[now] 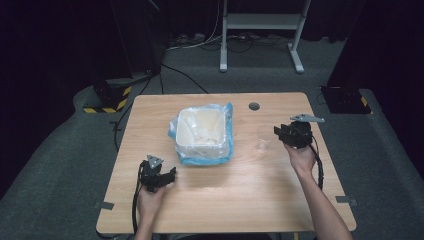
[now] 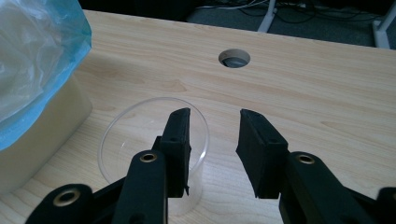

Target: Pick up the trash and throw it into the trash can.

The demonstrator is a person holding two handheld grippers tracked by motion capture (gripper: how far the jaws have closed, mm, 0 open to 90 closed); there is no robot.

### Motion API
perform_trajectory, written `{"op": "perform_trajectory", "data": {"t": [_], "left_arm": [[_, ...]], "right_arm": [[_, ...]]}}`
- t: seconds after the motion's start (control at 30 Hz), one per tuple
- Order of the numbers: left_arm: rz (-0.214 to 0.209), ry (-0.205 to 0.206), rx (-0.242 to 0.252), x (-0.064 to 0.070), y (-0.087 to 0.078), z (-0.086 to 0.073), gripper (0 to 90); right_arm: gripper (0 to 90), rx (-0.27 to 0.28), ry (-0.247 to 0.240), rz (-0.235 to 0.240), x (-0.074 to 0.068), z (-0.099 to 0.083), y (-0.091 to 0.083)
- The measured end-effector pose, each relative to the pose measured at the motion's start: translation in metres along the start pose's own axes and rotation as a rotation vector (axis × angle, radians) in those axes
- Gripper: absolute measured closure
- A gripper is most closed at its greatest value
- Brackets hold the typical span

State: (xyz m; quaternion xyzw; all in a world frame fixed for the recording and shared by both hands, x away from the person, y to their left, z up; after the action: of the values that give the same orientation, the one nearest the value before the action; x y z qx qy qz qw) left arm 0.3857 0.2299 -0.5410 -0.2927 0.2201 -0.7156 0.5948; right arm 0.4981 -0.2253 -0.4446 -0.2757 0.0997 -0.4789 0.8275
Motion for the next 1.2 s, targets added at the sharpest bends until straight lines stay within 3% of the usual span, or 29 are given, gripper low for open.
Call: {"op": "perform_trajectory", "data": {"t": [0.4,0.63,0.77,1.2], "left_arm": [[0.0,0.0,0.0,0.0,0.0,0.0,30.2],[0.0,0.0,0.0,0.0,0.0,0.0,30.2],[0.0,0.0,0.001,0.0,0.0,0.0,30.2],[0.0,0.001,0.0,0.0,0.0,0.0,30.2]], "right_arm": [[68.6,-0.045,0.0,0.005,0.0,0.001,0.018],[79.7,-0.065,0.0,0.028,0.001,-0.002,0.022],[84.4,-0.074,-0.008,0.041,0.0,-0.003,0.023],[85.6,-0.062,-0.008,0.061,0.0,0.0,0.015]]}}
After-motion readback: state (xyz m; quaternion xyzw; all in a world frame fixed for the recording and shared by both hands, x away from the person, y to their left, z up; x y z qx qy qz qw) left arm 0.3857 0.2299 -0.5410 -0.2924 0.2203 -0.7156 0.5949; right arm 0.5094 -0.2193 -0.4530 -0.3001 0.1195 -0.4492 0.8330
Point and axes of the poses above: each handheld gripper's, and its own axes: y roughly forward along the jaws, z roughly out of its top, x roughly to its right, the point moved 2 cm from there along y, roughly forward along the jaws, and after that the axes turned 12 degrees about -y, right-handed, at the moved point
